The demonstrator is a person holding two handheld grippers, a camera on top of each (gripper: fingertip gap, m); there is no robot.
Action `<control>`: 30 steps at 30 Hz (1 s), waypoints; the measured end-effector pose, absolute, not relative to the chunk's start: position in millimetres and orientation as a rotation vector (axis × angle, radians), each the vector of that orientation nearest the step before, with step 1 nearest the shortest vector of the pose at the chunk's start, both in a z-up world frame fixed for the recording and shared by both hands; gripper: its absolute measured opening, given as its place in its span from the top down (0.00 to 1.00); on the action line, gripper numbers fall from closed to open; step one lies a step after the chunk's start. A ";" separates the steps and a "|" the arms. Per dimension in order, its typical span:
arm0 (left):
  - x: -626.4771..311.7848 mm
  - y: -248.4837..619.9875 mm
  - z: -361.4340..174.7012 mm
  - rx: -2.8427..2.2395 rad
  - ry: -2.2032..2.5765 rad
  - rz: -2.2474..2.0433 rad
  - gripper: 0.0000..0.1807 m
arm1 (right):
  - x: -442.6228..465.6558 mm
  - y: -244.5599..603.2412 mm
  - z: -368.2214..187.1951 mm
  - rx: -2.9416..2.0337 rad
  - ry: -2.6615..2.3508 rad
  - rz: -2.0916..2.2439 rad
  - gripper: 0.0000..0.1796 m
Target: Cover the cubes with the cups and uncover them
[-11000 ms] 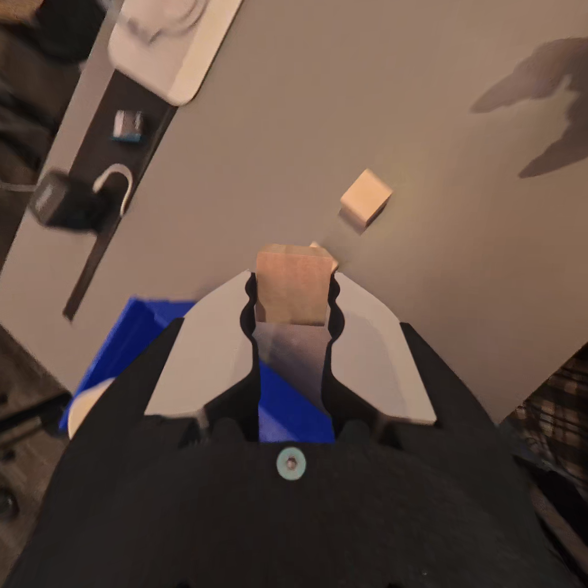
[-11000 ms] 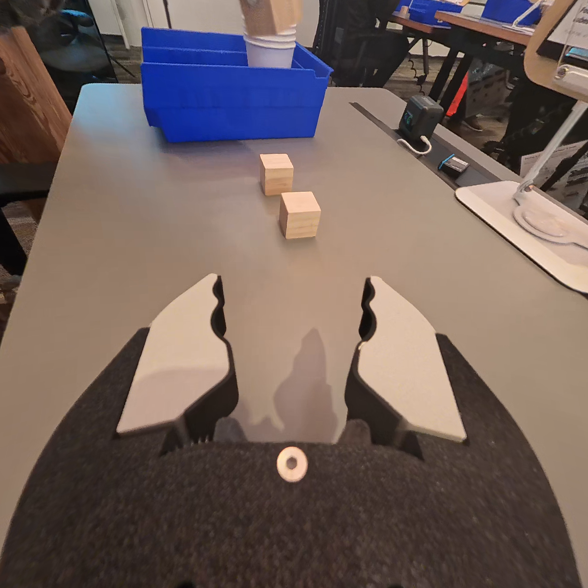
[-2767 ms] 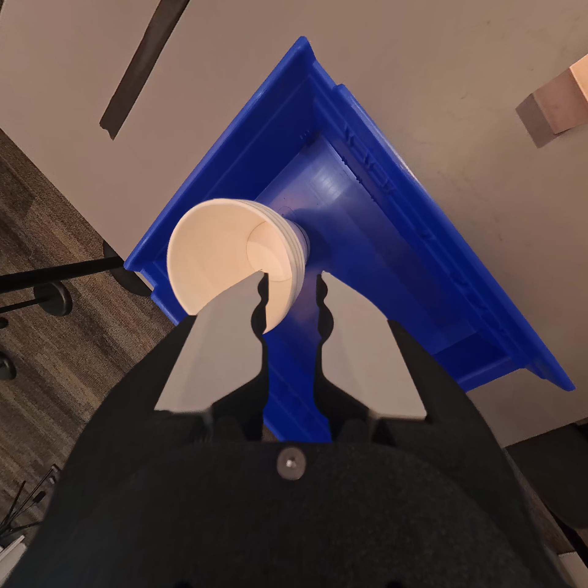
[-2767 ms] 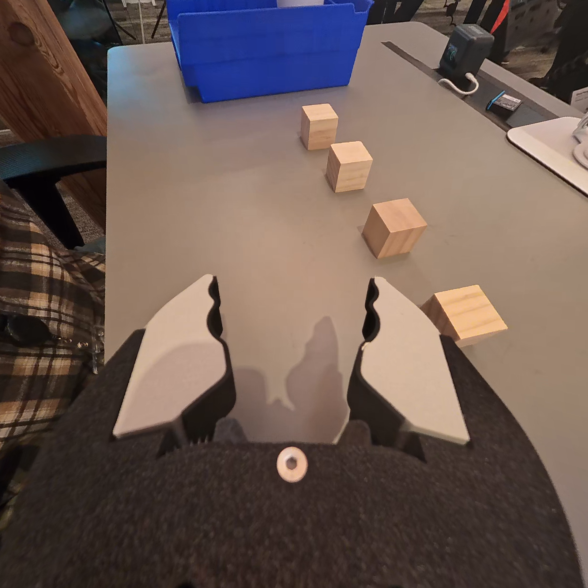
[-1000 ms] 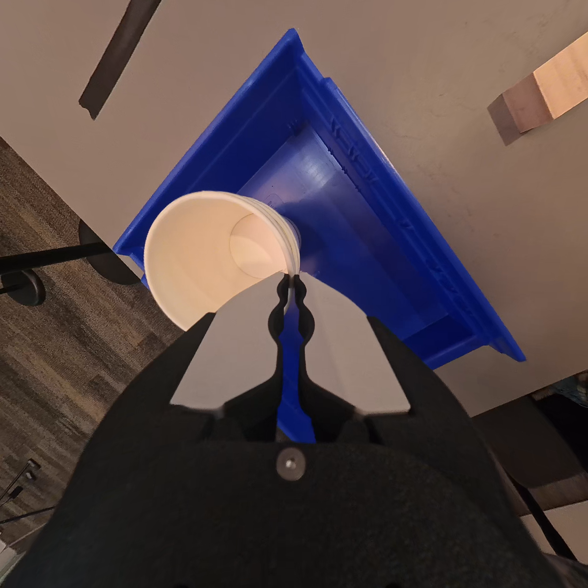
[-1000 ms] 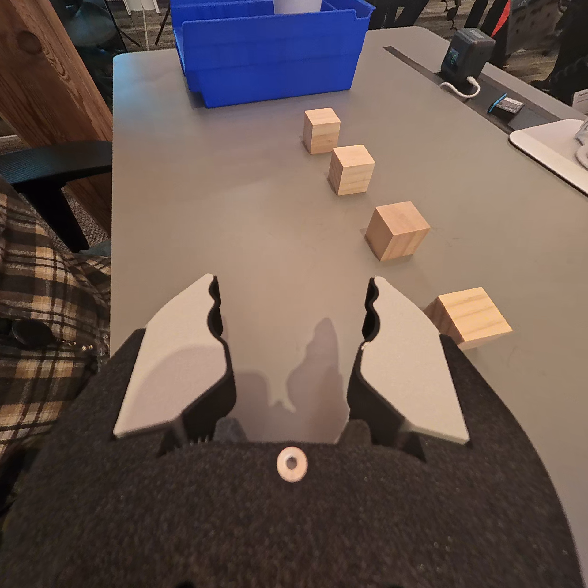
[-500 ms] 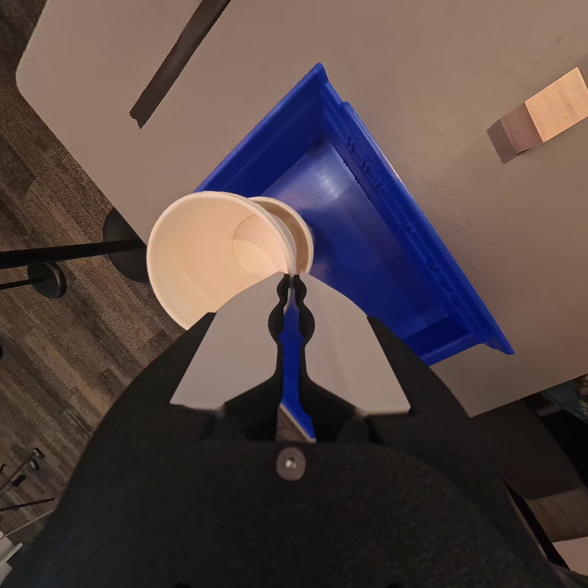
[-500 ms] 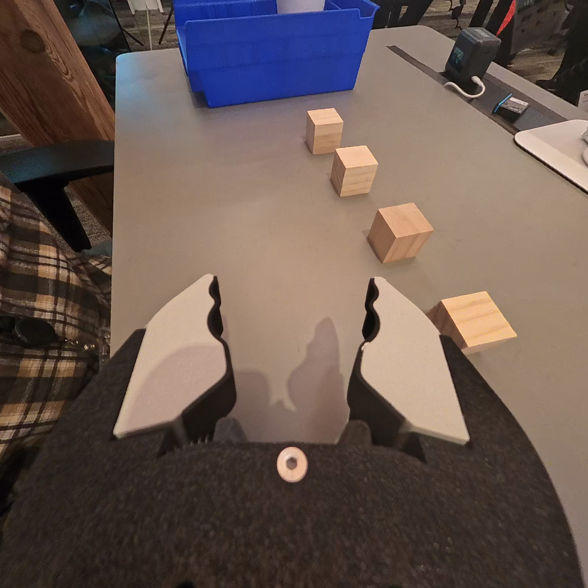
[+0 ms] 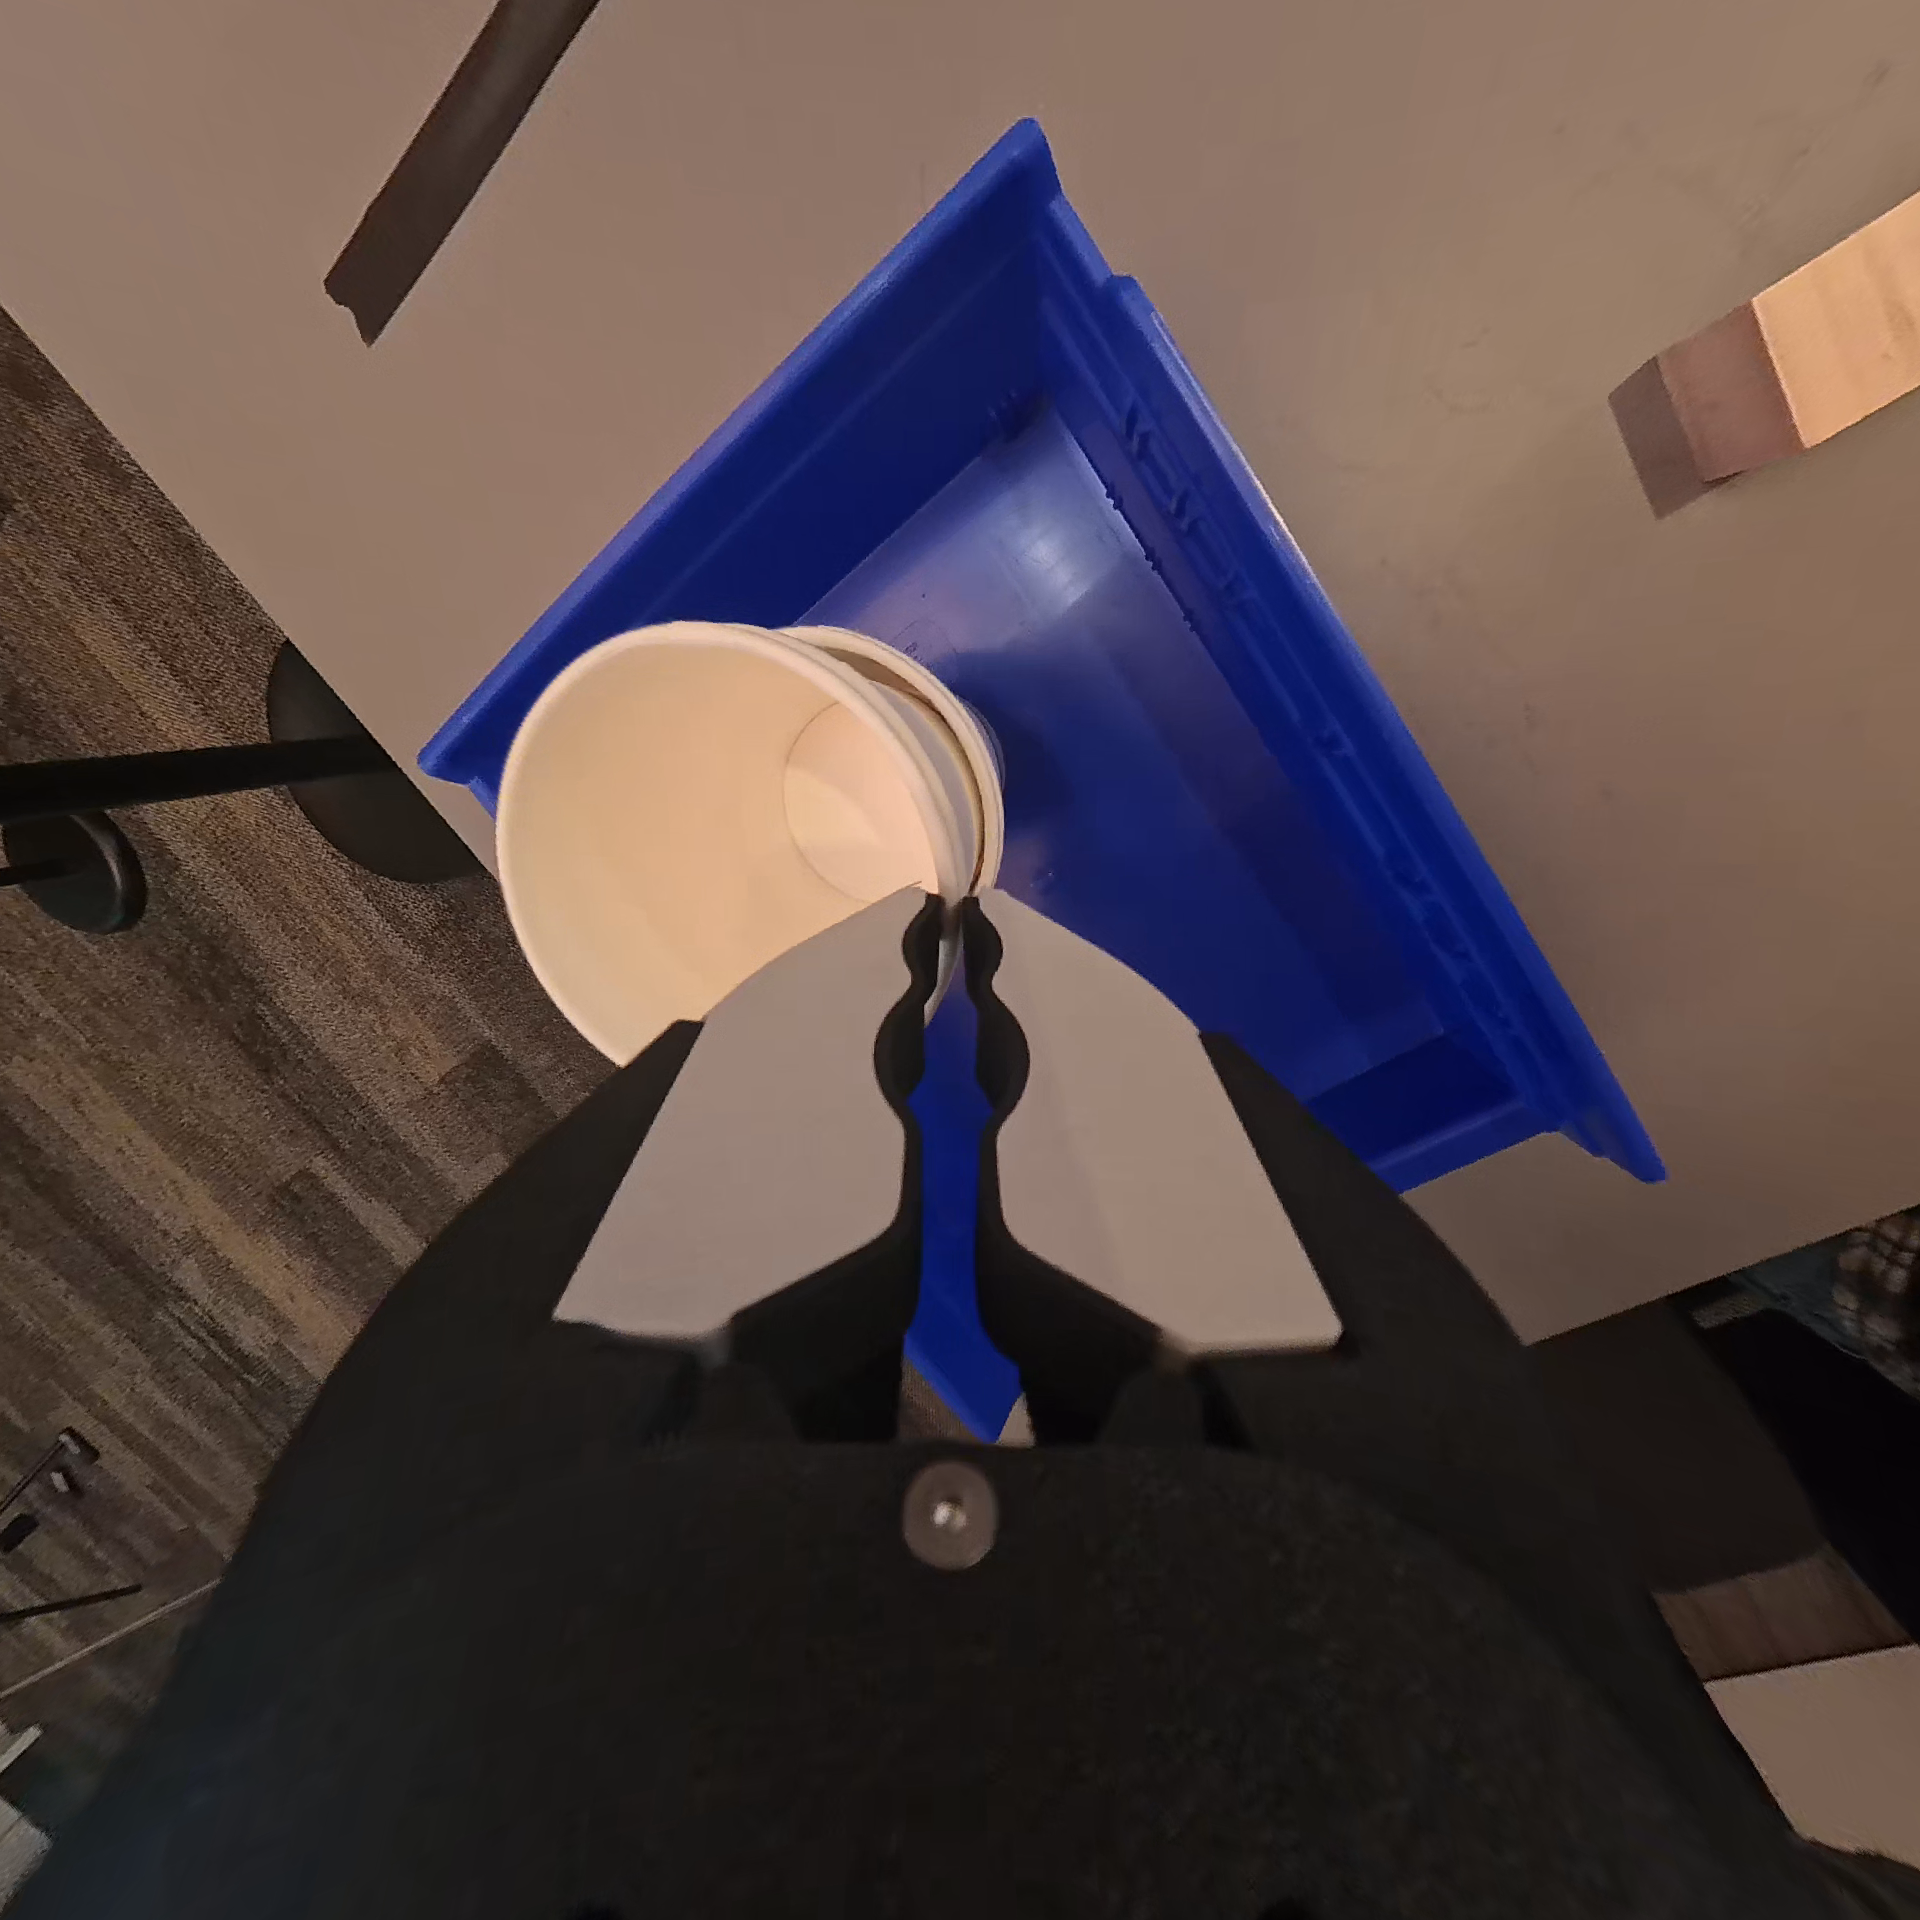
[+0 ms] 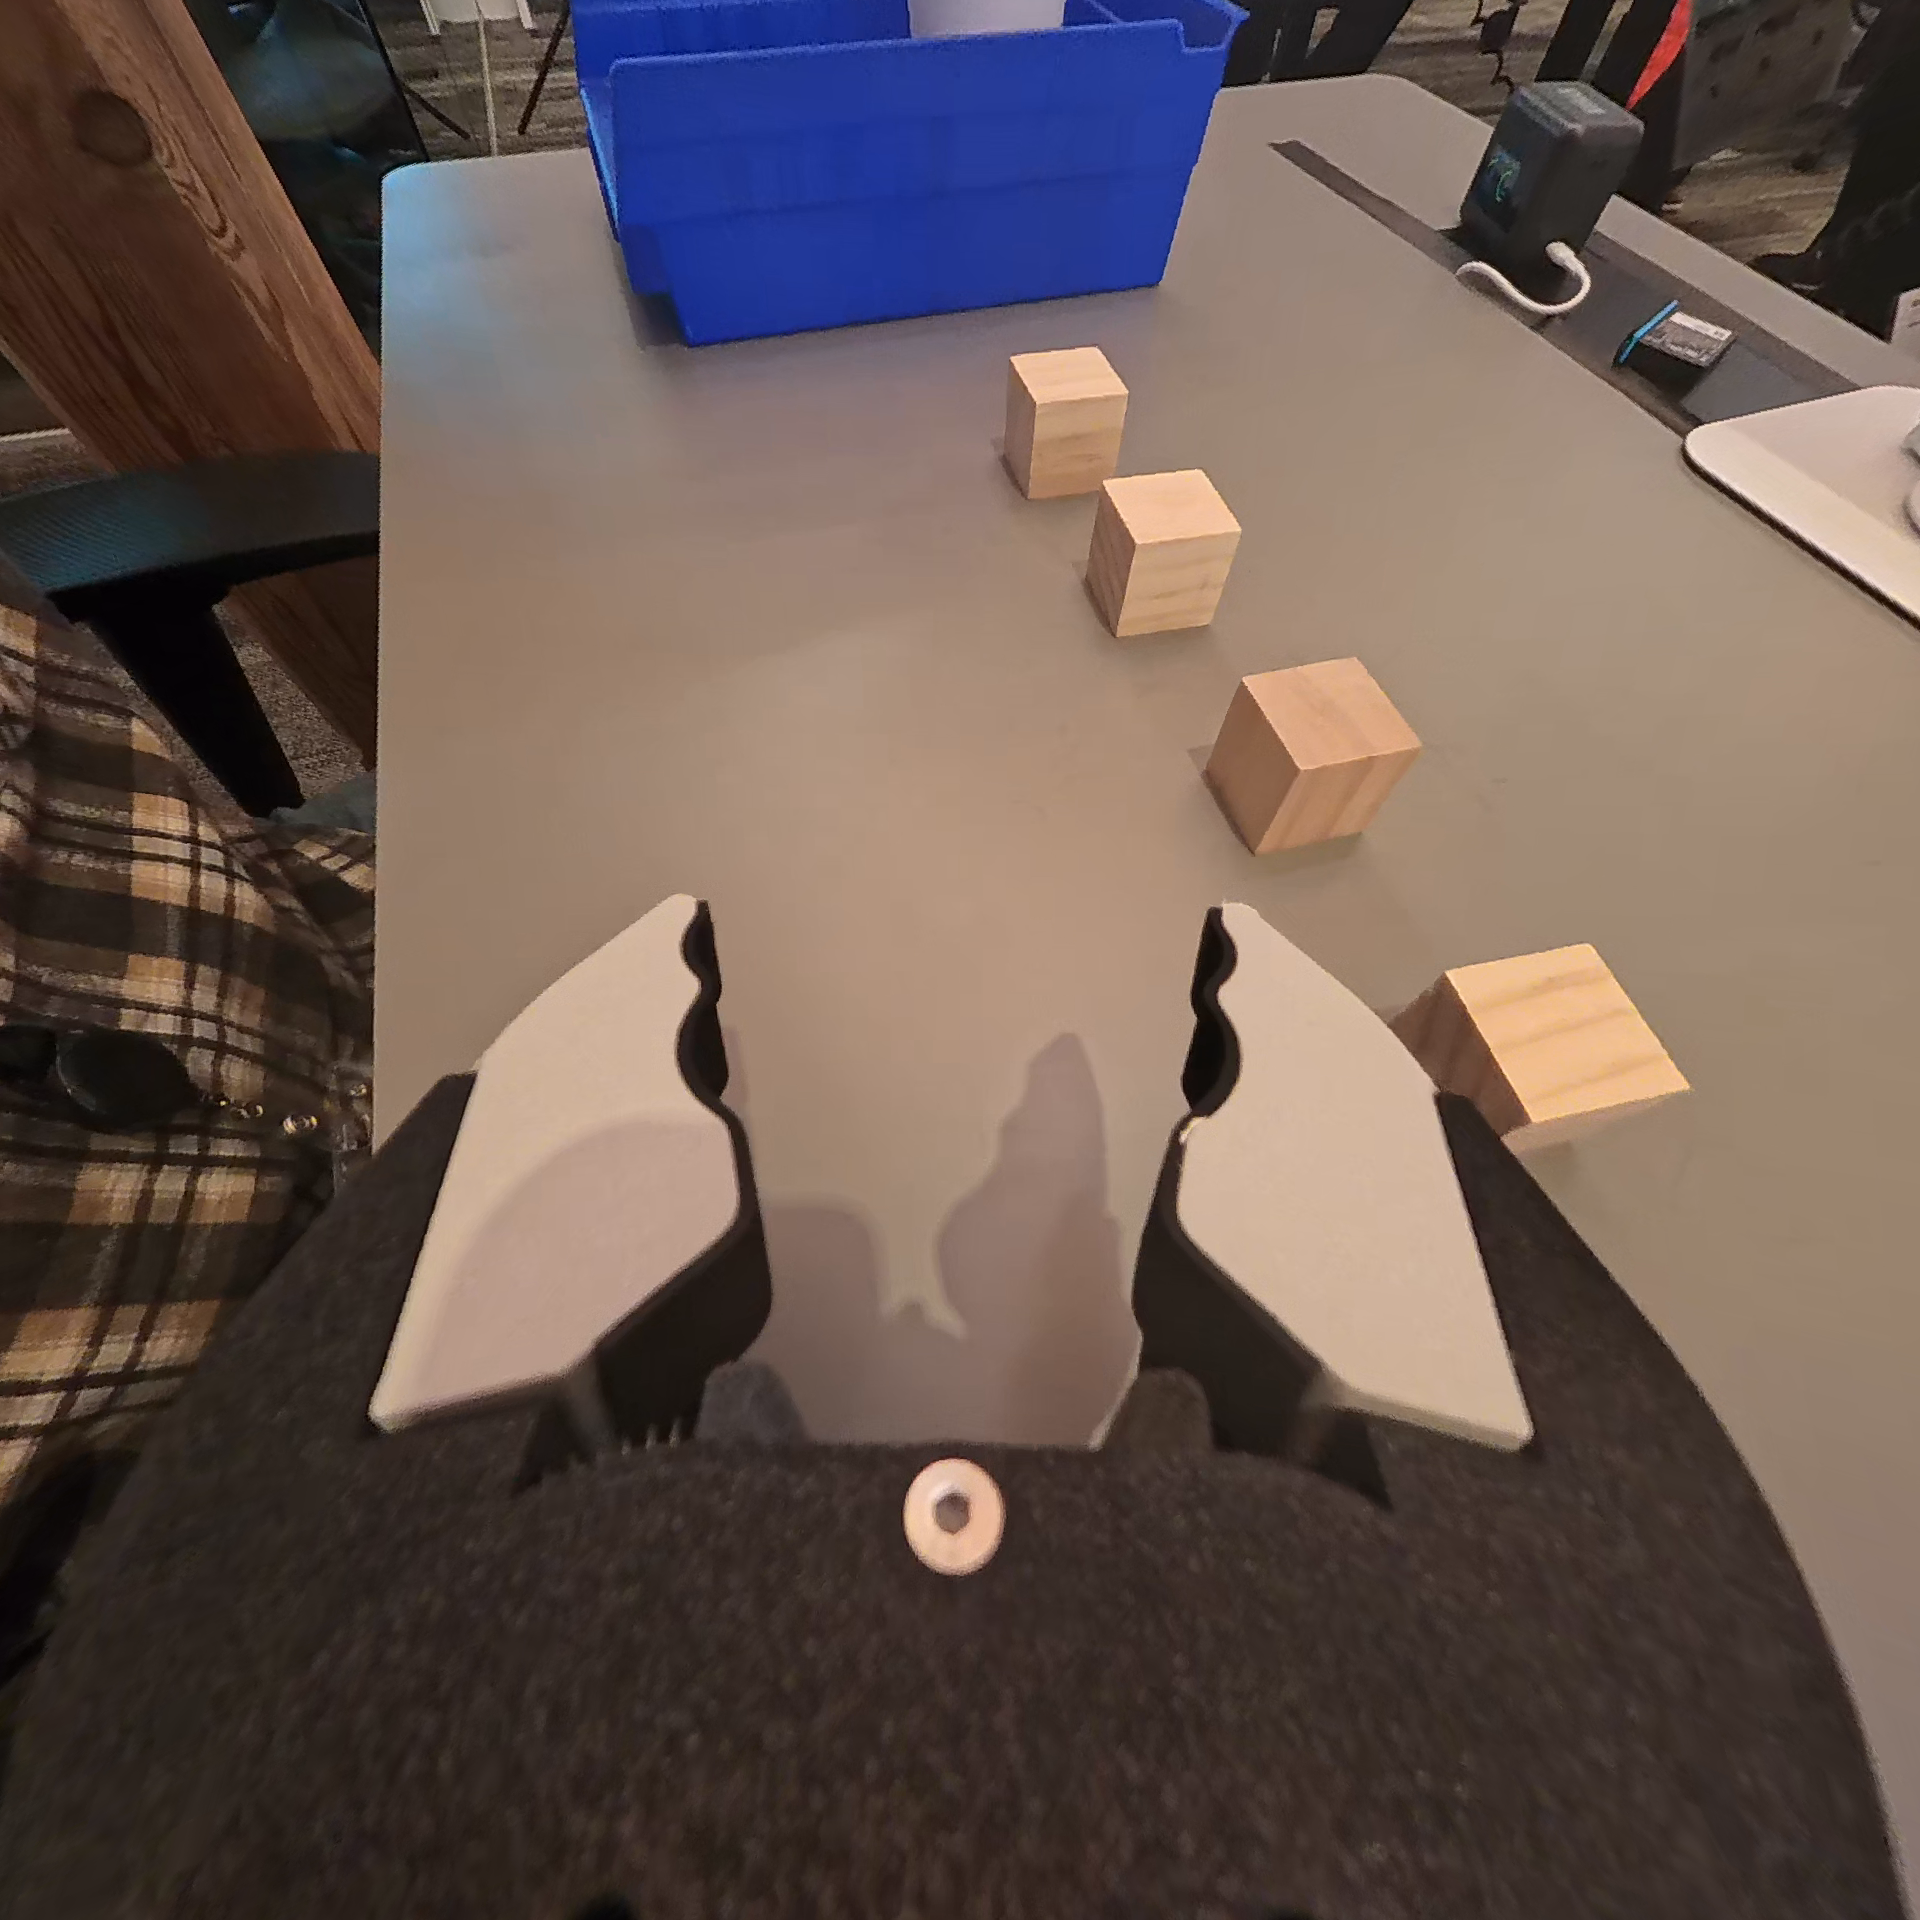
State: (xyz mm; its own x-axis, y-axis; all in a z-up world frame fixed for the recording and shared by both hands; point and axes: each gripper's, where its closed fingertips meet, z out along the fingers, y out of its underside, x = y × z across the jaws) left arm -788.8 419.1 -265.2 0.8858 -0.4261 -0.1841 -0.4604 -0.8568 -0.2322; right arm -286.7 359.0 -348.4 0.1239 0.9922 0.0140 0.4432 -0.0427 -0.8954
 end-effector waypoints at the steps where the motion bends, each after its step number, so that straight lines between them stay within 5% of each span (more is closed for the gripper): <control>1: -788.9 419.3 -265.0 -2.784 0.667 0.181 0.98 | -286.0 359.3 -347.9 -1.606 -1.428 0.872 0.52; 30: -784.3 414.6 -268.8 -2.815 0.641 0.100 0.98 | -290.1 356.3 -353.8 -1.613 -1.439 0.889 0.52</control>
State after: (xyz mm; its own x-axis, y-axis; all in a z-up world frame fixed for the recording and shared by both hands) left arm -784.3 414.6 -268.8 0.9008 -0.4166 -0.1223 -0.4340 -0.8713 -0.2289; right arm -290.1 356.3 -353.8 0.1126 0.9936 -0.0014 0.4457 -0.0518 -0.8937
